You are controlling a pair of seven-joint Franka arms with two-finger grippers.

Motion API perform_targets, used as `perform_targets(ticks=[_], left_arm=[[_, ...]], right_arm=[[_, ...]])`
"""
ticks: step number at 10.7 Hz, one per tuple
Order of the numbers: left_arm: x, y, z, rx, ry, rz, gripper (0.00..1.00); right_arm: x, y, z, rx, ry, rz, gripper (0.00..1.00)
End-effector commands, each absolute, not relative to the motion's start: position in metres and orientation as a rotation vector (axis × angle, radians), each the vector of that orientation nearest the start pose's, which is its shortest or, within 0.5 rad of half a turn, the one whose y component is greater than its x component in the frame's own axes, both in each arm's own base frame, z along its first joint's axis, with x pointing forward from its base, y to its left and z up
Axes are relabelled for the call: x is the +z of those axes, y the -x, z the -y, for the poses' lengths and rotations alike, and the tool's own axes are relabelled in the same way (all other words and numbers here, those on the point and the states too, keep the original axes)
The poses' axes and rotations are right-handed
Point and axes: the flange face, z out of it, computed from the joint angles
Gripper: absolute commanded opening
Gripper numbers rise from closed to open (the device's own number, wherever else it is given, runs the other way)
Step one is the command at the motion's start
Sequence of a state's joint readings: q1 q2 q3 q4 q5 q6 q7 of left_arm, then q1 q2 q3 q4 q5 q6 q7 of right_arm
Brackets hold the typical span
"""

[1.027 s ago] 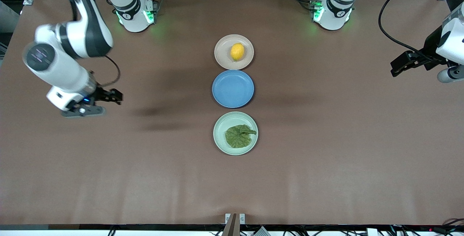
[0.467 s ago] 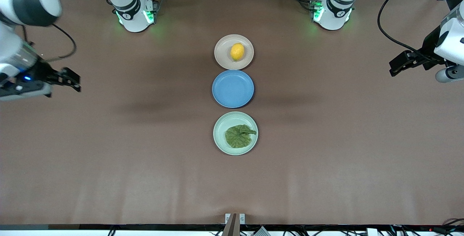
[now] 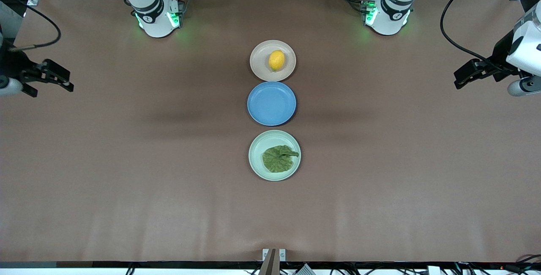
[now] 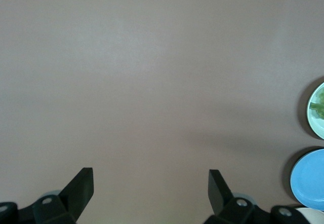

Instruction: Place lemon and lettuce in plates

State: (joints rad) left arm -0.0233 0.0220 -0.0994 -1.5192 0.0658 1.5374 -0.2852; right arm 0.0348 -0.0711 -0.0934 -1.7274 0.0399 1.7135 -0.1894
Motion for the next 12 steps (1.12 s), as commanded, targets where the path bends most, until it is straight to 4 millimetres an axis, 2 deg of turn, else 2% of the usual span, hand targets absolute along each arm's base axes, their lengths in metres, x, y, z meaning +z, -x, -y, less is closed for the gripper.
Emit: perform_targets(ticks=[1, 5, 9, 12], left_arm=[[0.639, -0.549, 0.059, -0.004, 3.094, 0.148, 1.00], [0.640, -0.548, 0.060, 0.001, 3.133, 0.125, 1.00], [0.639, -0.549, 0.060, 0.003, 3.131, 0.128, 1.00], [0.639, -0.549, 0.060, 0.003, 3.133, 0.125, 1.00]], right_arm=[[0.634, -0.554, 0.037, -0.068, 3.073, 0.080, 1.00], [0.647, -0.554, 0.039, -0.090, 3.099, 0.084, 1.00], [0.648, -0.547, 0.031, -0.029, 3.136, 0.034, 1.00], [0.646, -0.550, 0.033, -0.034, 3.136, 0.044, 1.00]])
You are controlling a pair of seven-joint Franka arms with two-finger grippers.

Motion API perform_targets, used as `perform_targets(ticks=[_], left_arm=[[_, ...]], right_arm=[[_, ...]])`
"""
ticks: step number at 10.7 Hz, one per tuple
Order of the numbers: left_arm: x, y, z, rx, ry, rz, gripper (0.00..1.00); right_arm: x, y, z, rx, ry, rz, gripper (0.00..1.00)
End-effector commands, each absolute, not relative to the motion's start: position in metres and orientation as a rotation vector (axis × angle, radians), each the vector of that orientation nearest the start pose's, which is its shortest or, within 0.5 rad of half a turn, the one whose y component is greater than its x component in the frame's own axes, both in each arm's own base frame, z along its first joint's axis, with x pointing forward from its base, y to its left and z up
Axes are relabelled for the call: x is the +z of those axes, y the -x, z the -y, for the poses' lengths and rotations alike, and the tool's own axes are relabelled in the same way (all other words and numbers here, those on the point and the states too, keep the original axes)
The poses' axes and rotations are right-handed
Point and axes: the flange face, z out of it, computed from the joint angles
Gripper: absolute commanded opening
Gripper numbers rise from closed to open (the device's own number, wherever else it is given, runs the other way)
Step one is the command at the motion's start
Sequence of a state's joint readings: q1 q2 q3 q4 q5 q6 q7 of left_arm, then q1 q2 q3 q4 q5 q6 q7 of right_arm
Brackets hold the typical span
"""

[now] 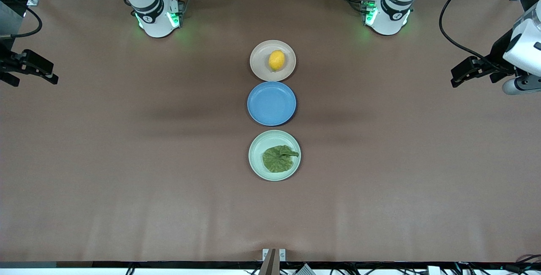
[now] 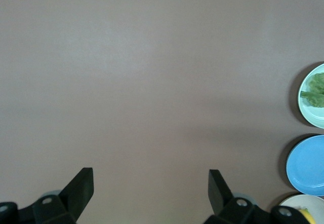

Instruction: Place lemon and lettuce in plates

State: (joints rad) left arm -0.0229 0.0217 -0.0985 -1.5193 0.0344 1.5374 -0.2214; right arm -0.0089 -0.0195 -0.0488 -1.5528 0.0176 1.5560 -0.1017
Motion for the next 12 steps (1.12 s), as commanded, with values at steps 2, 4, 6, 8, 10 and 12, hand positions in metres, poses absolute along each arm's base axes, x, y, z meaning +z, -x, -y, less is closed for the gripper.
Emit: perform_targets(ticks=[2, 4, 6, 8, 10, 12], left_arm=[[0.639, -0.549, 0.060, 0.003, 3.133, 0.125, 1.00], [0.639, -0.548, 0.064, 0.007, 3.147, 0.120, 1.00], [0.646, -0.548, 0.066, -0.014, 3.161, 0.117, 1.00], [0.648, -0.549, 0.066, -0.022, 3.161, 0.115, 1.00], [0.648, -0.549, 0.064, -0.022, 3.161, 0.101, 1.00], [0.649, -0.549, 0.063, -0.025, 3.160, 0.081, 1.00]], right_arm=[[0.645, -0.550, 0.032, -0.032, 3.133, 0.046, 1.00], [0.645, -0.550, 0.034, -0.032, 3.135, 0.046, 1.00], [0.644, -0.550, 0.034, -0.030, 3.135, 0.046, 1.00], [0.645, -0.550, 0.033, -0.032, 3.135, 0.049, 1.00], [0.643, -0.550, 0.034, -0.025, 3.136, 0.048, 1.00], [0.642, -0.550, 0.035, -0.022, 3.136, 0.046, 1.00]])
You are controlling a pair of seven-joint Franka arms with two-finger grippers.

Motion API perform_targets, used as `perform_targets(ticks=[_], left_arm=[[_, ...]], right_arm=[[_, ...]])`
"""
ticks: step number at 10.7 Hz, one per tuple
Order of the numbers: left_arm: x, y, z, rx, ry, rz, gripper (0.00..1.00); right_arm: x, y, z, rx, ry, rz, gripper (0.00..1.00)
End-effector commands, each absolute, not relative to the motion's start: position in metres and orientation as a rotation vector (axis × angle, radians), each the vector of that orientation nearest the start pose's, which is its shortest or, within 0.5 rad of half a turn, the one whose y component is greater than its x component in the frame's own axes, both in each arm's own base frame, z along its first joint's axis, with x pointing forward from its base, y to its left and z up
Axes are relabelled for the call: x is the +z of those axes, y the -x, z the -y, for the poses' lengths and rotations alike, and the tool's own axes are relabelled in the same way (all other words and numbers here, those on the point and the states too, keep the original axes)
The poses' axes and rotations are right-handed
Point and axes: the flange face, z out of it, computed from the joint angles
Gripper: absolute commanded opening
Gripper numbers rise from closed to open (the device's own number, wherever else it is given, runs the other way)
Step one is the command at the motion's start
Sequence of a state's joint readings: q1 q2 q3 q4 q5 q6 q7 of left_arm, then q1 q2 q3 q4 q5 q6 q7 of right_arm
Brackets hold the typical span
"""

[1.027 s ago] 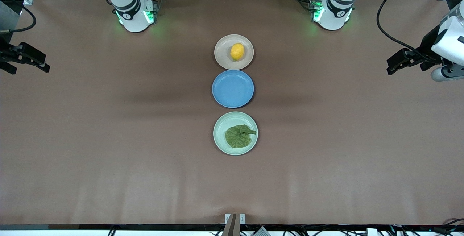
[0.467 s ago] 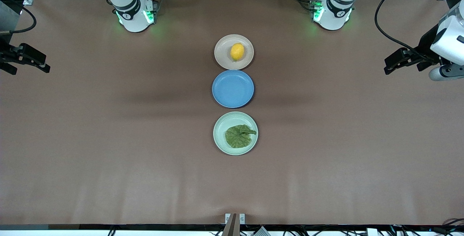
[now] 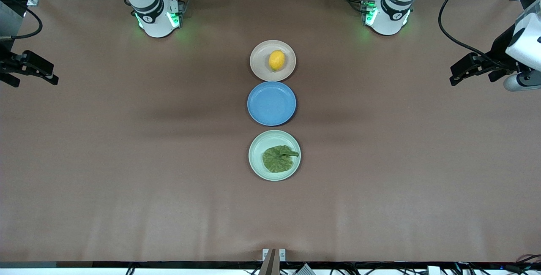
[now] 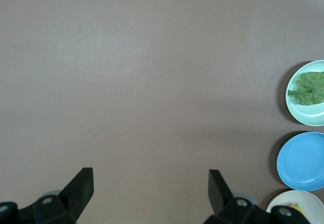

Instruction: Place lemon and lettuce in plates

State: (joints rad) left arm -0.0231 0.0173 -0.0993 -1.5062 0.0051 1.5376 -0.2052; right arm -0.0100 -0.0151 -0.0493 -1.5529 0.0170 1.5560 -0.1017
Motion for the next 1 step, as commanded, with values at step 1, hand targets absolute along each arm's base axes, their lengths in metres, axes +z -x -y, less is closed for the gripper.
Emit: perform_targets(ticks=[1], left_arm=[[0.6491, -0.5490, 0.0626, -0.025, 3.160, 0.083, 1.00]], right_arm=[[0.6424, -0.5501, 0.0340, -0.022, 3.136, 0.048, 1.00]])
